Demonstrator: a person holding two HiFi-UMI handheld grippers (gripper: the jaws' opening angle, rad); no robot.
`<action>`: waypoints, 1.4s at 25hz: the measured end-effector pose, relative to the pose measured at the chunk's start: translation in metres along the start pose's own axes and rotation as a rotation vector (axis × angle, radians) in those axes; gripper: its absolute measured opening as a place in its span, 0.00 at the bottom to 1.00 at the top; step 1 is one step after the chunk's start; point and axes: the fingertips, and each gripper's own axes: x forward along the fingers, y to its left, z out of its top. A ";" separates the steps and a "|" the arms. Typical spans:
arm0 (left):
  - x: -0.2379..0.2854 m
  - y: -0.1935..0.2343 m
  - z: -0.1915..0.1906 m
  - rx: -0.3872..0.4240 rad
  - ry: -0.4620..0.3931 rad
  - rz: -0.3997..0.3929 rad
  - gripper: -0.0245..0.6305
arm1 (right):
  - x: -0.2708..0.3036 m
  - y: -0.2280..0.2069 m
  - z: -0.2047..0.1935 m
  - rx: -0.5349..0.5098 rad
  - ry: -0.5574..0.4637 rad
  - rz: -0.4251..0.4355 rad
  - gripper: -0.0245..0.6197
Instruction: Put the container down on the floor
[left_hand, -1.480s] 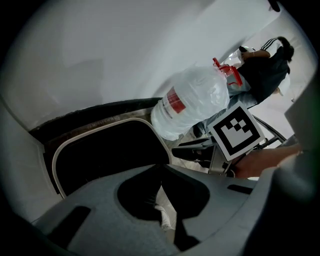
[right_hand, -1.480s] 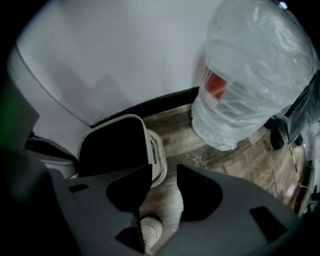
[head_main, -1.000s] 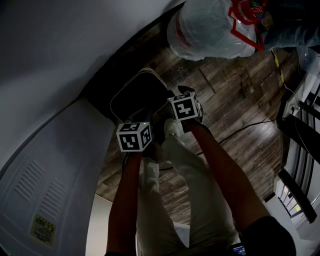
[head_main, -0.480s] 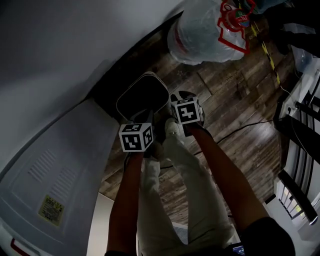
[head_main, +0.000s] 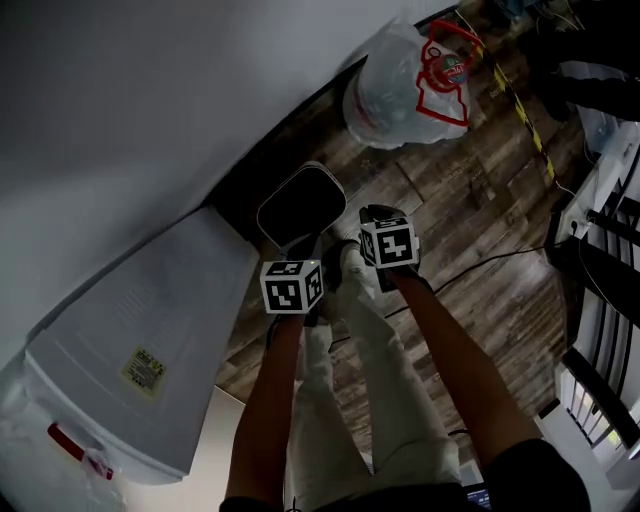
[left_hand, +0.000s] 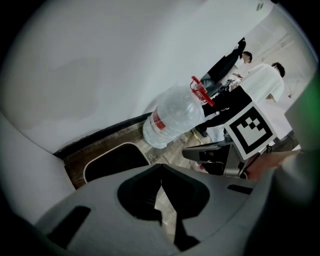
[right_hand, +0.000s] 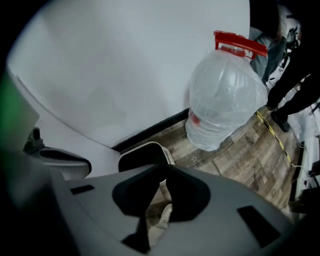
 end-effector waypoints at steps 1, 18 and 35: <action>-0.005 -0.003 0.002 0.011 0.000 0.006 0.07 | -0.007 0.003 0.003 0.010 -0.009 0.009 0.12; -0.128 -0.062 0.057 0.071 -0.129 0.030 0.07 | -0.153 0.057 0.053 0.039 -0.194 0.085 0.09; -0.261 -0.157 0.097 0.183 -0.269 -0.022 0.07 | -0.324 0.099 0.085 0.069 -0.407 0.133 0.09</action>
